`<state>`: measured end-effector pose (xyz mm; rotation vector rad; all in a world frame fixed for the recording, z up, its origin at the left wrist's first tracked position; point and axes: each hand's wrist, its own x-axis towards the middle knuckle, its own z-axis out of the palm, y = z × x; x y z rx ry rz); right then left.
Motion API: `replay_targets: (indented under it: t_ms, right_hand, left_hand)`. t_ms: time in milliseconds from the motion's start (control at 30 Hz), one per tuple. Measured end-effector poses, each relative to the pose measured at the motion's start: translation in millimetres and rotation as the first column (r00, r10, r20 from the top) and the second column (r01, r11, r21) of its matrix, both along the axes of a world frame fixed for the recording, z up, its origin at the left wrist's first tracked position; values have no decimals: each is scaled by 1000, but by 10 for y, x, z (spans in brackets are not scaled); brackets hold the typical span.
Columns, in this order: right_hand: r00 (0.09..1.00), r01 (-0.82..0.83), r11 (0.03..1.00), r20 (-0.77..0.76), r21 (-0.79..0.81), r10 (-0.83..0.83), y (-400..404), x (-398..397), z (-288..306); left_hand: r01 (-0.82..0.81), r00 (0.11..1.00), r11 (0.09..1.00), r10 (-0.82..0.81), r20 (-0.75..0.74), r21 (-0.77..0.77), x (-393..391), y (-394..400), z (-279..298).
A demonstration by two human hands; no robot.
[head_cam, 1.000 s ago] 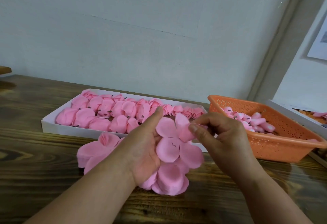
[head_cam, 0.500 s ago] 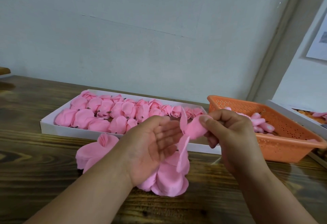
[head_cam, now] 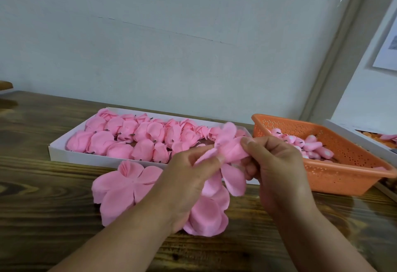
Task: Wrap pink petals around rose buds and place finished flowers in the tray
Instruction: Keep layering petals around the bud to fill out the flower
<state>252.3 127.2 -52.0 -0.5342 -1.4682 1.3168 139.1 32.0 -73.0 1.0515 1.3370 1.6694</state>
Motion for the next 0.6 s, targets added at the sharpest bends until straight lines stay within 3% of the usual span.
replay_targets:
  t_ms: [133,267,600]
  right_hand:
    - [992,20,986,120,165,-40,-120,-39,-15]
    - [966,21,930,231,368,-113,-193,-43,3]
    - [909,-67,900,399,430,-123,-158,33,85]
  left_hand:
    - [-110,985,987,124,116,-119,-1,21,-20]
    - [-134,977,983,153,152,-126,-11,34,-5]
    - [38,985,994,-21,170,-99,-21,10,9]
